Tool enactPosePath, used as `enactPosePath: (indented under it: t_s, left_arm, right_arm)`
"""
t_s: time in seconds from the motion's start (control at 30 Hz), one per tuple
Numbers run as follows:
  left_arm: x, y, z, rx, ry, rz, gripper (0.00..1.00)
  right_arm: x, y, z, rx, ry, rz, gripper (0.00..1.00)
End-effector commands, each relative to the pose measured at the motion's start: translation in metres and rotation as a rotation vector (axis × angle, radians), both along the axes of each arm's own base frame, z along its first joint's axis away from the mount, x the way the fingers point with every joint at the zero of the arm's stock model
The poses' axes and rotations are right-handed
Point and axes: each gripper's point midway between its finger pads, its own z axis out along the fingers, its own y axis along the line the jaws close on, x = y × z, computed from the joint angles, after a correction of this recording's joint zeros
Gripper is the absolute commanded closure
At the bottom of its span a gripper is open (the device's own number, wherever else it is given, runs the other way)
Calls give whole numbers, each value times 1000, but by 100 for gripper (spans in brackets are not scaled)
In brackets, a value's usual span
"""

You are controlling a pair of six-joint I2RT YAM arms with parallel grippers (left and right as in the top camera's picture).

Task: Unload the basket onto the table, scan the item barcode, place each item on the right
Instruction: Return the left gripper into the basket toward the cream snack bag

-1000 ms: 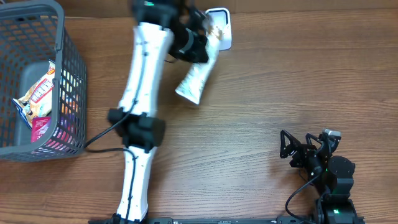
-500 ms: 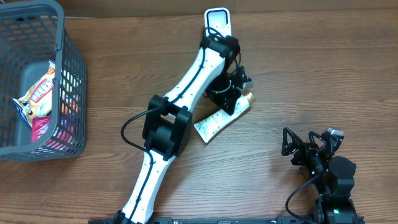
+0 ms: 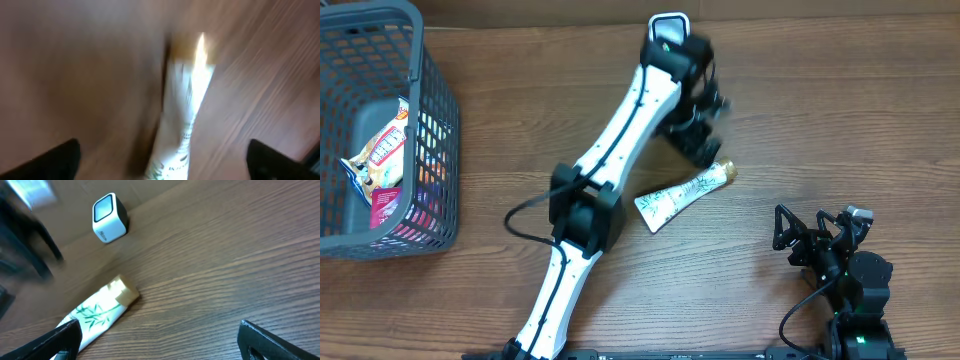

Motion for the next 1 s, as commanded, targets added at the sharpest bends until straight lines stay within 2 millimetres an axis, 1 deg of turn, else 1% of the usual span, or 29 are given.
enactPosePath:
  t_s: [0.0,0.03,0.07,0.1,0.13,0.17,0.2,0.27,0.33,0.4,0.47,0.53,0.6,0.67,0.7,0.77,0.8,0.83,0.97]
  left_arm:
    - [18,15,167,-222,-389,125,0]
    - [21,30,199,-243,-476,182,0]
    - [24,51,226,-249,-557,251,0]
    - [26,77,250,-238,-635,331,0]
    - [28,103,268,-217,-695,418,0]
    - [28,139,287,-186,-757,533,0]
    - [26,175,301,-156,-799,650,0]
    - [17,248,322,-136,-835,906,0]
    - [5,316,330,-155,-827,1191,0]
    - [-5,374,332,-219,-795,1429,0]
    - [-15,422,326,-271,-746,1625,0]
    - [-23,457,314,-287,-696,1769,0]
    - [-33,493,298,-222,-662,1877,0]
    - [-41,517,280,-130,-631,1964,0]
    - [-48,532,266,-43,-607,2026,0]
    - [-56,548,245,93,-567,2083,0]
    - [-57,559,223,203,-517,2095,0]
    - [-55,563,211,248,-489,2079,0]
    - [-33,577,156,368,-383,1947,0]
  right_arm:
    - [-2,-1,-8,3,25,-6,0]
    - [-3,-1,-9,4,29,-5,0]
    - [-3,-1,-9,4,30,-5,0]
    - [-3,0,-9,4,30,-4,0]
    - [-3,0,-9,6,30,0,0]
    - [-3,1,-8,7,28,5,0]
    - [-3,2,-8,9,28,8,0]
    - [-3,2,-9,9,29,9,0]
    - [-4,2,-9,9,32,9,0]
    - [-4,2,-10,9,35,9,0]
    - [-4,2,-11,9,39,9,0]
    - [-4,2,-11,9,41,9,0]
    - [-5,2,-12,9,43,9,0]
    - [-5,2,-12,9,43,9,0]
    - [-5,2,-12,9,43,9,0]
    - [-5,2,-12,9,43,9,0]
    - [-5,2,-12,9,44,9,0]
    - [-5,2,-13,9,47,9,0]
    - [-6,2,-14,9,55,9,0]
